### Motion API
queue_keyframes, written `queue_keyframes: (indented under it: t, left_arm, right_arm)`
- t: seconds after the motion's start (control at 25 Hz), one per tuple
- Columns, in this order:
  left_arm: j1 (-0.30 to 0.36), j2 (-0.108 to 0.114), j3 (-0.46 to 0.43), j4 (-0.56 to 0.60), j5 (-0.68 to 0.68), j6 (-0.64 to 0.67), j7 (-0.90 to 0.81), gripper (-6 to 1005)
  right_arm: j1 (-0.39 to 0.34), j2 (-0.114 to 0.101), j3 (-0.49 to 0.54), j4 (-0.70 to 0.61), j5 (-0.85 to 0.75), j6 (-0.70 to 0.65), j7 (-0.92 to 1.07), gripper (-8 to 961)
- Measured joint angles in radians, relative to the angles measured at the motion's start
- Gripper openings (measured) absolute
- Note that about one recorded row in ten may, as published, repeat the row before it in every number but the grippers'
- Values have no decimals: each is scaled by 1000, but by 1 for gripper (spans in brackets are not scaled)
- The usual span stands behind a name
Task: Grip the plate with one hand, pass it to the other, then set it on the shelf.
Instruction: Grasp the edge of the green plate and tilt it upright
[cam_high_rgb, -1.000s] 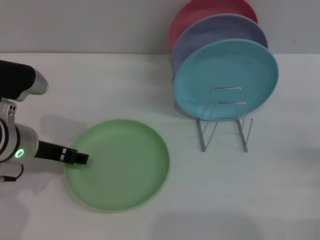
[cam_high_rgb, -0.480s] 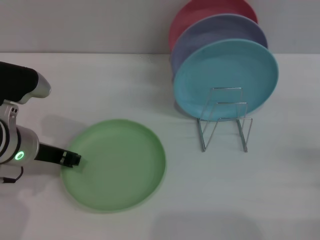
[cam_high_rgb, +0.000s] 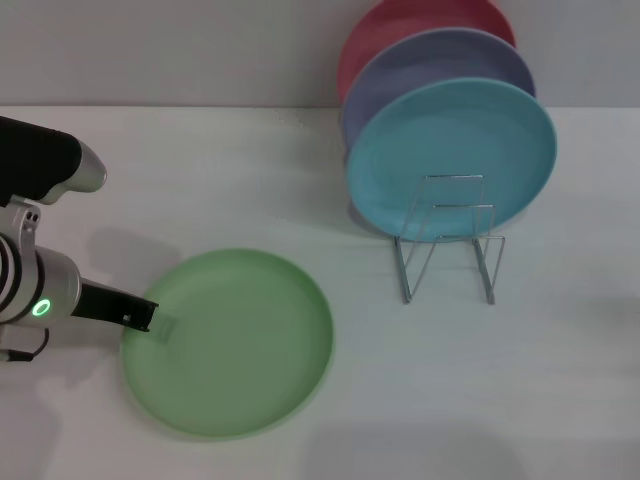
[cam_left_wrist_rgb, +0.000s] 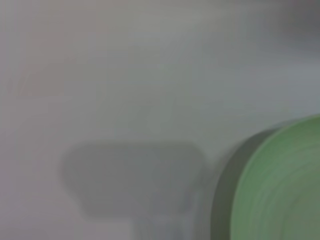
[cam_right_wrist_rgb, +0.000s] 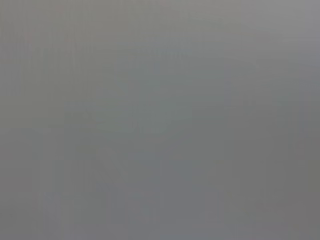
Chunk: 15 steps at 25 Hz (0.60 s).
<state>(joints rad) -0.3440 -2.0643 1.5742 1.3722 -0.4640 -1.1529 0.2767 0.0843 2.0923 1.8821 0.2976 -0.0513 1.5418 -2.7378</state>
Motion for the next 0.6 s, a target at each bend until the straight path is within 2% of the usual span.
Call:
queue_keyframes:
  t: [0.36,0.6]
  left_arm:
    - [4,-1,-9,24,-7,4,26,79]
    - [11,2,-19,79,-46,26,60,57]
  right_arm:
    - [0,0,0,2,-1,14,1,795]
    - [-2,0,-1,2,0,128,1,796]
